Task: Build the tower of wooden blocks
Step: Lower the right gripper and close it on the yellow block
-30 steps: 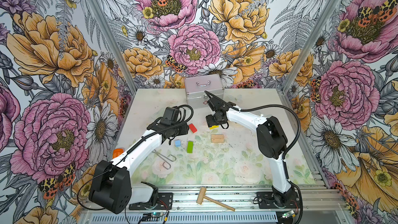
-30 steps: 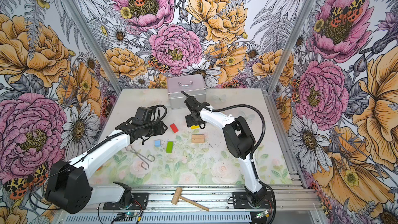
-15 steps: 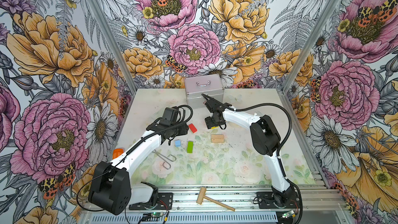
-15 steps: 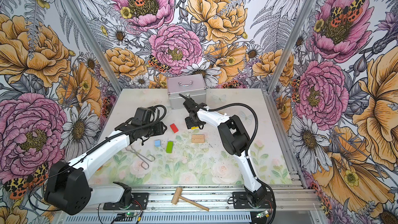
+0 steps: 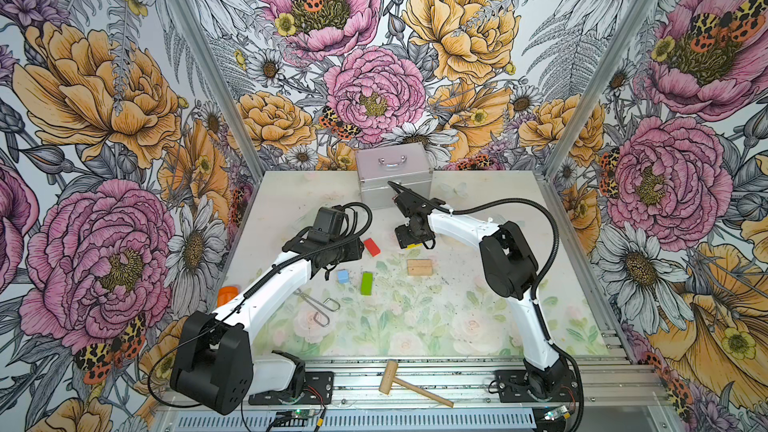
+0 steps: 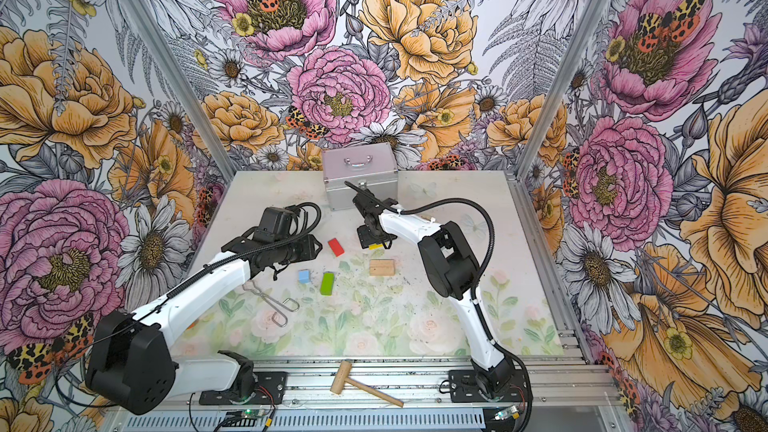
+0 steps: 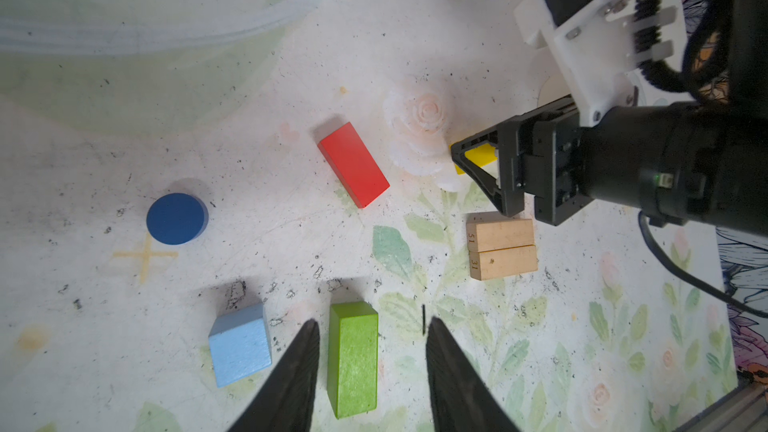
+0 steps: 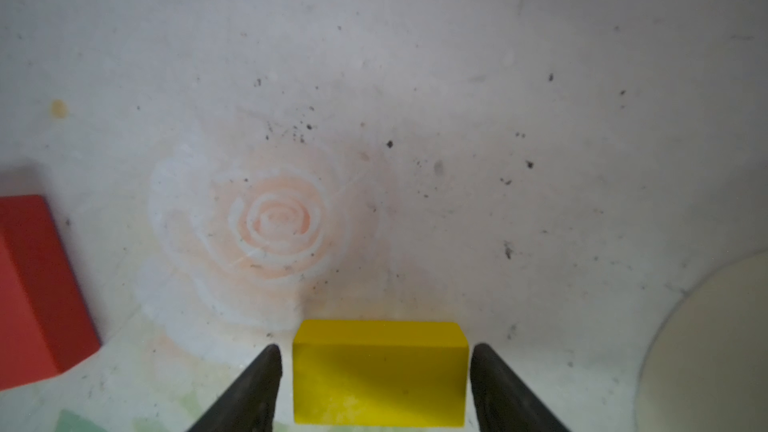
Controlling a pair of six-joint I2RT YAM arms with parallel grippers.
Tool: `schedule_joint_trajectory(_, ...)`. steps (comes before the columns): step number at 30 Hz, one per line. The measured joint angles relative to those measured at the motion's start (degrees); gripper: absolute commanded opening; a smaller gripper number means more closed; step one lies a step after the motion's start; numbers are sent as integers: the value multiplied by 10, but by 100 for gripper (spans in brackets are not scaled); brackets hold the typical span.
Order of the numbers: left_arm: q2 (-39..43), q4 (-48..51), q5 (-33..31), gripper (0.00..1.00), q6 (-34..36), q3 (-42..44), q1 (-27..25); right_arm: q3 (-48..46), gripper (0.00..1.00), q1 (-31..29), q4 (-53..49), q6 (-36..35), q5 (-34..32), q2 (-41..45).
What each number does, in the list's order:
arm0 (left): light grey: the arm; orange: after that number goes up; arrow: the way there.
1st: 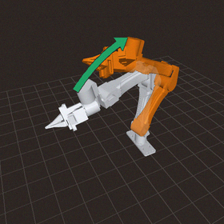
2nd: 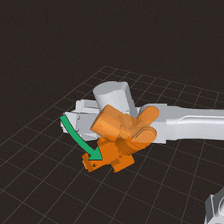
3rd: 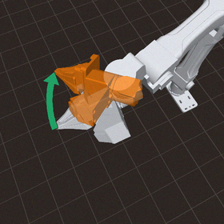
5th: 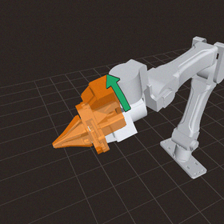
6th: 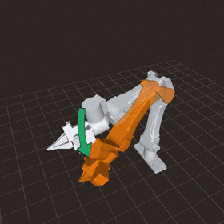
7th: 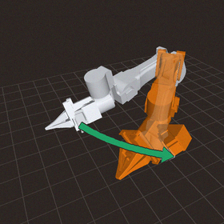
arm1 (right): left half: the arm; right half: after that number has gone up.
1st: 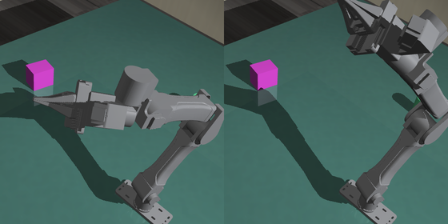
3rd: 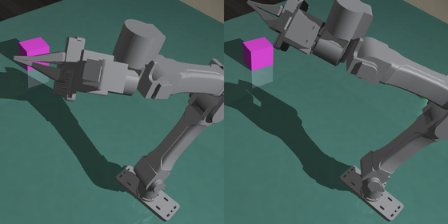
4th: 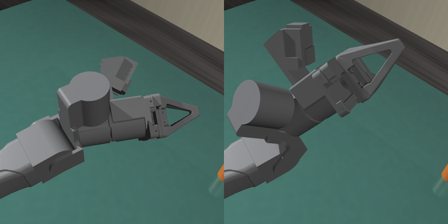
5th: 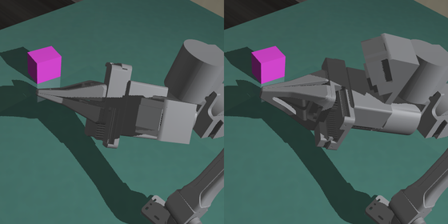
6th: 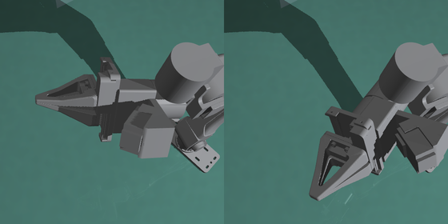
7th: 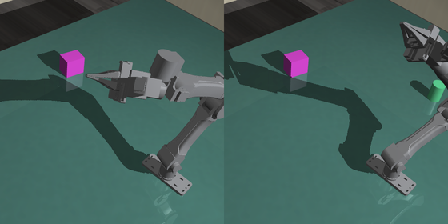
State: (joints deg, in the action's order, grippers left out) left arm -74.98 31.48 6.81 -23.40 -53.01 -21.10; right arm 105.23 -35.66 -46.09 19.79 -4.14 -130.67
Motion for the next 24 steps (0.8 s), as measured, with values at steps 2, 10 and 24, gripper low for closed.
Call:
schedule_joint_trajectory(2,0,0,0,44,0,0,0,0,74,0,0,0,-2,-4)
schedule_joint_trajectory(10,0,0,0,44,0,0,0,0,69,0,0,0,-4,-7)
schedule_joint_trajectory(24,7,-1,0,44,0,2,2,0,46,0,0,1,-4,-7)
